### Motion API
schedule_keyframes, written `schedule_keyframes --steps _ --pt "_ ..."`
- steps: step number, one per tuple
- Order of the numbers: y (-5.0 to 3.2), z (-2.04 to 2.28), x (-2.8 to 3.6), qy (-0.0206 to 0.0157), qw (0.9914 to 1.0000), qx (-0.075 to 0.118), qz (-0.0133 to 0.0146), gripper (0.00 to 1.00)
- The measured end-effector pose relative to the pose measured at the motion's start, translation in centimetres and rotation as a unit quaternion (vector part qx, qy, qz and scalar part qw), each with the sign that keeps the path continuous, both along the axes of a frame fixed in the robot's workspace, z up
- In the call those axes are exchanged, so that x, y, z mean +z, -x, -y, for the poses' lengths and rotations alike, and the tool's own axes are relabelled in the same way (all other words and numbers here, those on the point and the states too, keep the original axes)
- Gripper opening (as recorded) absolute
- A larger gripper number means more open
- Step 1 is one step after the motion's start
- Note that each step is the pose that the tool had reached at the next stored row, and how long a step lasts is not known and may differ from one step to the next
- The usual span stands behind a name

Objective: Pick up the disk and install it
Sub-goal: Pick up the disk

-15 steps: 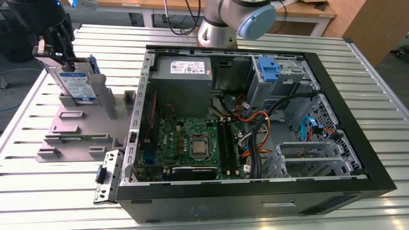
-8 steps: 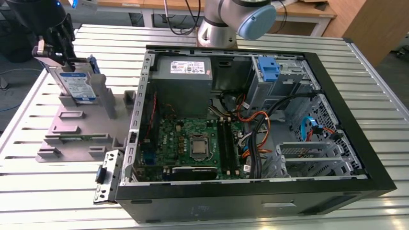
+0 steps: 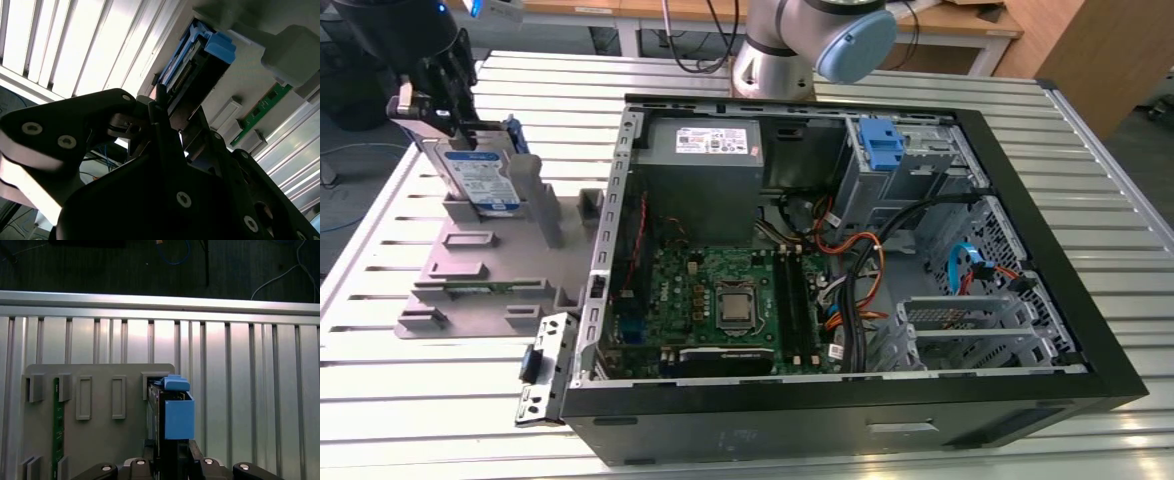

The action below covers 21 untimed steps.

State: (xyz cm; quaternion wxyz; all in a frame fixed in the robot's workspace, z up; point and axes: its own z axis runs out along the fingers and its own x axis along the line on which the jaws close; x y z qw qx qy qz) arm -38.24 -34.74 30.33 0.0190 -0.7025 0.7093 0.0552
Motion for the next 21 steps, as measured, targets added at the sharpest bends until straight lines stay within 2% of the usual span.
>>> schedule_keyframes --steps 6,12,16,18,19,21 --pt "0.01 0.00 0.08 0.0000 1.00000 0.000 0.0000 0.35" --pt "0.00 0.00 1.05 0.0000 1.00000 0.000 0.0000 0.35" --pt "0.00 0.00 1.09 0.0000 1.00000 0.000 0.0001 0.35" --pt "0.00 0.00 1.10 0.0021 1.00000 0.000 0.0000 0.35" --pt "0.00 -0.01 1.11 0.0047 0.99999 0.000 -0.0002 0.35" --pt "0.00 0.00 1.07 0.0125 0.99992 0.000 0.0000 0.35"
